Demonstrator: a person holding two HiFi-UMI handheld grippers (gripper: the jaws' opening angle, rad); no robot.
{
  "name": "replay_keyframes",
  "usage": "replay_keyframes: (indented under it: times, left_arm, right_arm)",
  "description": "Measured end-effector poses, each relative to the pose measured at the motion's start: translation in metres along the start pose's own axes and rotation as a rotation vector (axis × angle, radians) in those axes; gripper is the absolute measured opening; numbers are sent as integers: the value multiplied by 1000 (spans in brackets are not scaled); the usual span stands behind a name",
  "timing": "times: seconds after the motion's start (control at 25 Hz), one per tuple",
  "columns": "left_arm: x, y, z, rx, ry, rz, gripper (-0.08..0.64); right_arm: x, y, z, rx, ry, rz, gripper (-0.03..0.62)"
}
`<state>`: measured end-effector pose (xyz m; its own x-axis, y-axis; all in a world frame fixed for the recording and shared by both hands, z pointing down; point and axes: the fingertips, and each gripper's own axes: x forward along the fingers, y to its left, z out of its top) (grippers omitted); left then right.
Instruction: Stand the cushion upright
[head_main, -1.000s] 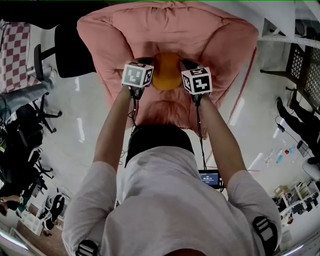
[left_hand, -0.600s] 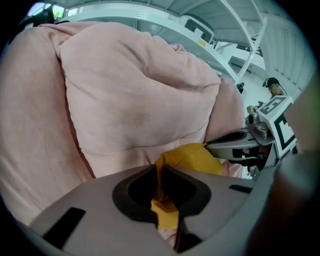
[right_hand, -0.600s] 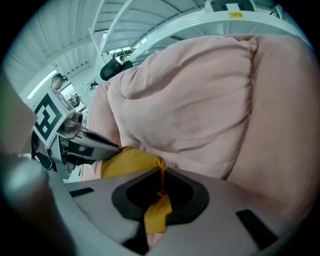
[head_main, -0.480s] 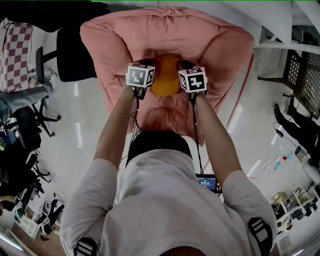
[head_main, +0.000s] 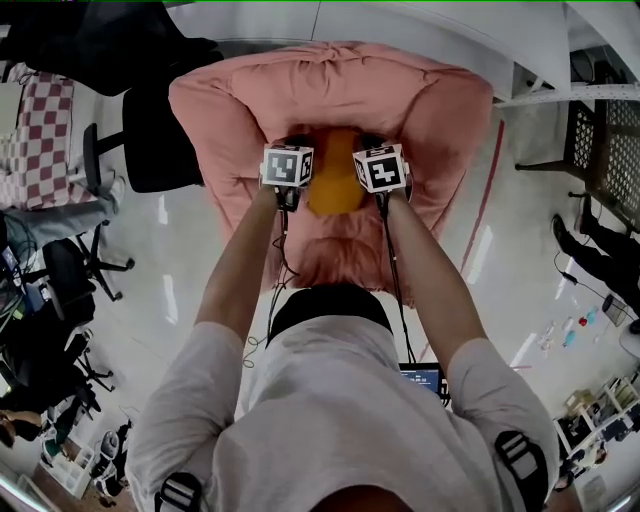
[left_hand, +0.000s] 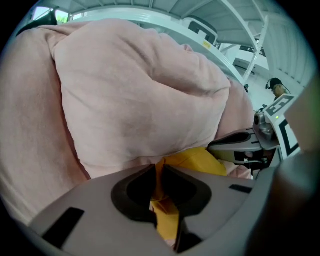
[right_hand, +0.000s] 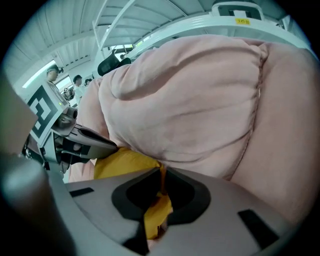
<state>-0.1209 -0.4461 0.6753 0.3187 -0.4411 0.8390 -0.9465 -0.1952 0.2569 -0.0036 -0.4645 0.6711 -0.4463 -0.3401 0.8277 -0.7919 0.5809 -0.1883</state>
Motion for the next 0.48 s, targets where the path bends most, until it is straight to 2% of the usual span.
replay_keyframes:
  times: [0.16,0.32,0.48]
  left_arm:
    - [4,8,8,-49,-68,34,54]
    - [-18,18,19,-70,-139,98,119]
    - [-42,25,19,-94,-206,132,140]
  right_arm:
    - [0,-7,11,-18,-31,-21,39]
    - [-8,-19,22,67,-102,-6,131]
    - [-21,-22,26,51,-137,-1,156]
